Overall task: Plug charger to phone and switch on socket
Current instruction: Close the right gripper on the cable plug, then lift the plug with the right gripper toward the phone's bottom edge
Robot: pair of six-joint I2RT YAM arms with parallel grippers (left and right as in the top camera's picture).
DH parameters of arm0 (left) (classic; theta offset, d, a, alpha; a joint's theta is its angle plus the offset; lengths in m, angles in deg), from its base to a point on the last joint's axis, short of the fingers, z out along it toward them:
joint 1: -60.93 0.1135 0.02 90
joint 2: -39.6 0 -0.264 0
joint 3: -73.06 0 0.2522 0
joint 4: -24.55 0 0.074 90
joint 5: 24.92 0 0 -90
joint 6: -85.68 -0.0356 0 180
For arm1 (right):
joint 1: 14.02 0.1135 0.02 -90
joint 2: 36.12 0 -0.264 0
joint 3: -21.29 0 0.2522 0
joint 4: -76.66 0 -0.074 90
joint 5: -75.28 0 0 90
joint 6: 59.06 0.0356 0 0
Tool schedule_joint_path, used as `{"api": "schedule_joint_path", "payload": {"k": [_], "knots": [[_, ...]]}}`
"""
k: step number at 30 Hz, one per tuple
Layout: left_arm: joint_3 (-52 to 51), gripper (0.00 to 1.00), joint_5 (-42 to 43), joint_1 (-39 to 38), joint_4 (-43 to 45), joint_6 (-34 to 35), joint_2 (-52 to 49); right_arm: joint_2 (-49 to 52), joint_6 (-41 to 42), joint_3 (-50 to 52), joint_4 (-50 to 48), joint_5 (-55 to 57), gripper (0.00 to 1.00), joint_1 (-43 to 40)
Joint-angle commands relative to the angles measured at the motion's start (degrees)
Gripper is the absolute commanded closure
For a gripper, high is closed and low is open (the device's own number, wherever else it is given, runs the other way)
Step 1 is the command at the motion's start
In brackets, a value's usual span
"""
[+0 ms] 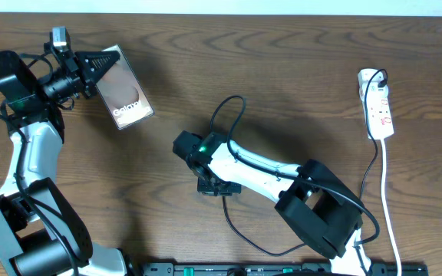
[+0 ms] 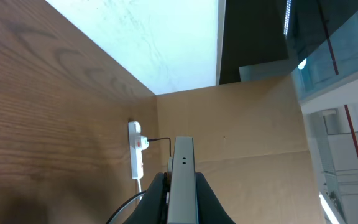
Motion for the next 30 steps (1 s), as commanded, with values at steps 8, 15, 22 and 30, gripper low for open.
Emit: {"api": "schedule_joint_path", "payload": {"k": [8,15,22,30], "knots": [[1.0,0.93,0.7,0.1,0.5,-0.8,1.1,1.0,-0.1,-1.0,0.1,0.2,0.99,-0.6],[1.0,0.92,0.7,0.1,0.5,-0.8,1.1,1.0,-0.1,-1.0,0.1,0.2,0.99,-0.6],[1.0,0.93,0.7,0.1,0.5,-0.8,1.1,1.0,-2.5,-1.2,0.3,-3.0,0.99,-2.1],[1.0,0.93,0.7,0.1,0.5,-0.8,1.1,1.0,-22.6,-3.9,-1.2,-20.3,0.99,-11.8]]}}
